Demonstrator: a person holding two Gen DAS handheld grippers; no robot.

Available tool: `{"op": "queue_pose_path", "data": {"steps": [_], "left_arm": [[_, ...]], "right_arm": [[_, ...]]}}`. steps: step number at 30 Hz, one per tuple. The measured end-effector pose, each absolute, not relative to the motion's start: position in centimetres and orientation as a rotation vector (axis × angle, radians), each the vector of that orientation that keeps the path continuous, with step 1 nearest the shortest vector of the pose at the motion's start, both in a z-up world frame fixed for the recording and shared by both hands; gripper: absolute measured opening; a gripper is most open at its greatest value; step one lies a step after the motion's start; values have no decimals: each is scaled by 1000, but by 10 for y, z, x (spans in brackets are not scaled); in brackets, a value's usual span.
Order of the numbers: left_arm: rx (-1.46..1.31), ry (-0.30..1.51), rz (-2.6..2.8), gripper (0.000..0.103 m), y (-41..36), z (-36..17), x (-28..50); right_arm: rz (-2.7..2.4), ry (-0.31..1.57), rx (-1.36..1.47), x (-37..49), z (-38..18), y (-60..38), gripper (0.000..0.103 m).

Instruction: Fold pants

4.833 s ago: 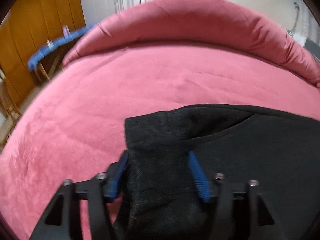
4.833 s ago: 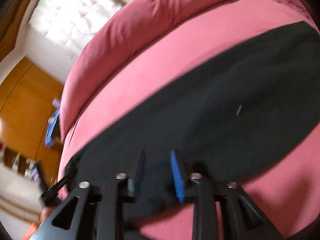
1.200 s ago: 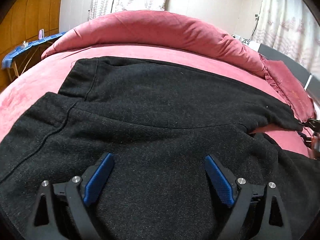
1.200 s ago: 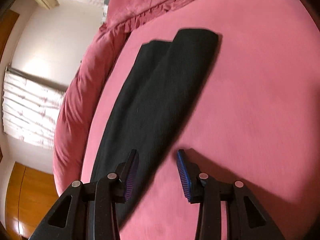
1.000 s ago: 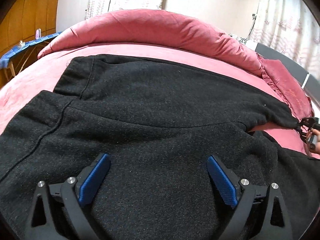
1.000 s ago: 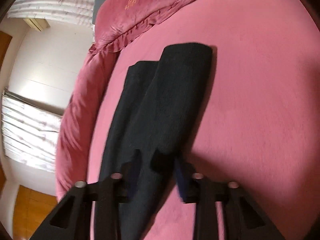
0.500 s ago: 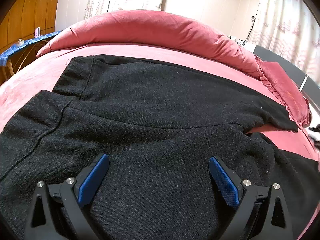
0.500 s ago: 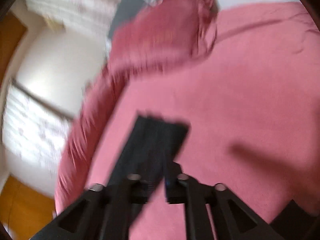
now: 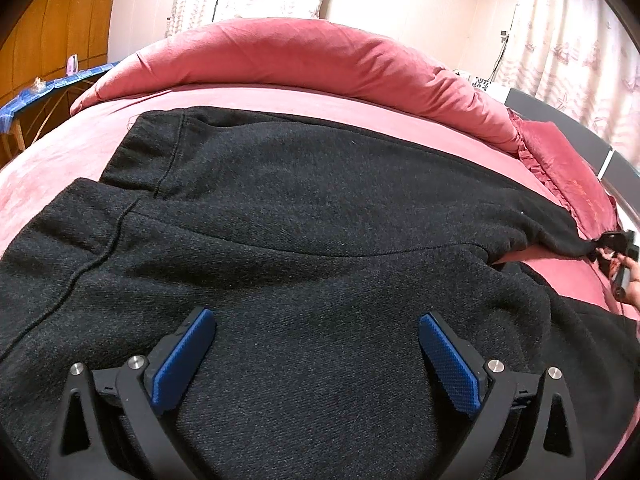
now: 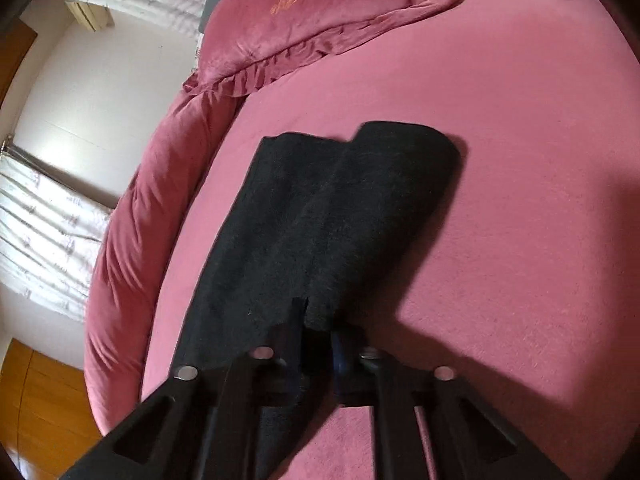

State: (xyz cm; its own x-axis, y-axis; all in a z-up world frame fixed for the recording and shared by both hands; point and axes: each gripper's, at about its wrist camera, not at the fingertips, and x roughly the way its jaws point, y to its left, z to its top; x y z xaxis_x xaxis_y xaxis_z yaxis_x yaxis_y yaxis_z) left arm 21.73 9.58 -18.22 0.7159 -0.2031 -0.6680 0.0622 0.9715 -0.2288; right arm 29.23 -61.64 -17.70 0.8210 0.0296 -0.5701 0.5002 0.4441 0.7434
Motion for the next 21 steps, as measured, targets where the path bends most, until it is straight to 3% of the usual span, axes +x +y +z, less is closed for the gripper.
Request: {"op": "queue_pose_path", "data": {"steps": [3,11,14,16,17,19,20,21], "left_arm": [[-201,757,-152,102,97,-182,218],[-229,747,-170,102,107,-181,214],[-243,747,-181,102,112,-182,214],[-244,747,-183,102,113,-182,213],[-245,747,-185,102,114,-182,213],[-249,747,-188,102,115,-181,212],[-249,749,-189,102,116,-181,213],[-249,752,-189,102,116,-180,213]], "right_arm": [[-278,447,1043,269,-142,-617,3],[-294,371,918,205,-55,-615,3],[-410,442,974,191,-85,-626,7],[-462,599,1123,184,-139,-639,15],[-491,678,1269,170,-174,-642,11],[-385,545,1454,139,-199,-642,9],[-361,534,1448,128,-196,-643,16],[-334,522,1409,117,-186,-642,29]]}}
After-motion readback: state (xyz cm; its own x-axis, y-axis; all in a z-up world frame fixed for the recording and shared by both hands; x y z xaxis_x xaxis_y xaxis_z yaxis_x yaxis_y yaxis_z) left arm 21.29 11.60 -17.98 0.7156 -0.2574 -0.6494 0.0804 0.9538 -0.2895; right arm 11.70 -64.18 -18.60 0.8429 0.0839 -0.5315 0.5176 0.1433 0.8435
